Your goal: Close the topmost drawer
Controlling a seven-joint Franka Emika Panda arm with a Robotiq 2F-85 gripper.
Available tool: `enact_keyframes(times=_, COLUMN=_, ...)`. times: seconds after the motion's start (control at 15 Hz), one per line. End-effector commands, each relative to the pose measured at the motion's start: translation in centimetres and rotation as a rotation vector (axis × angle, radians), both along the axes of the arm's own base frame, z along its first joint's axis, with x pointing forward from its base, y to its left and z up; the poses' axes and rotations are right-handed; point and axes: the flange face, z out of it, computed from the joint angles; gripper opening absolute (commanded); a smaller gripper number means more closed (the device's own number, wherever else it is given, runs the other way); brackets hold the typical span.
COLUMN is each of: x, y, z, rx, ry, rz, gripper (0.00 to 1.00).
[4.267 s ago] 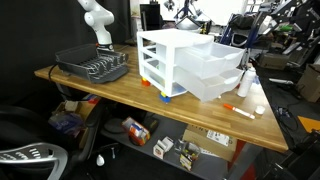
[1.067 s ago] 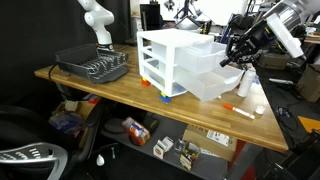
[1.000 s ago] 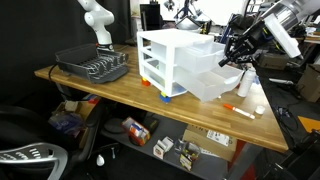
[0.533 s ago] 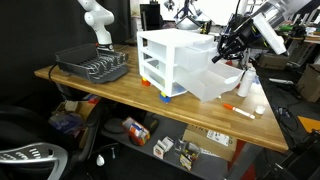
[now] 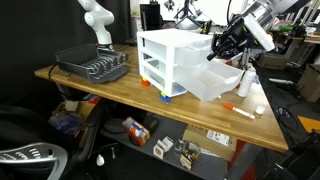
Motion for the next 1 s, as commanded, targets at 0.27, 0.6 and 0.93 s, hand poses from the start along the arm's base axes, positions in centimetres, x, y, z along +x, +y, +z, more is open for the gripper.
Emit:
enact_keyframes(times=0.27, x=5.1, y=0.6, z=-0.4, rx=-0.069, ry=-0.017, rz=0.109, gripper=0.00)
enact_keyframes(times=0.6, x=5.6, y=1.0, z=0.0, rx=-0.086, ry=-0.028, rz=0.135, gripper=0.00)
enact_keyframes(times=0.93, x=3.1, y=1.4, z=1.4, rx=-0.093, ry=-0.028, rz=0.135, gripper=0.00)
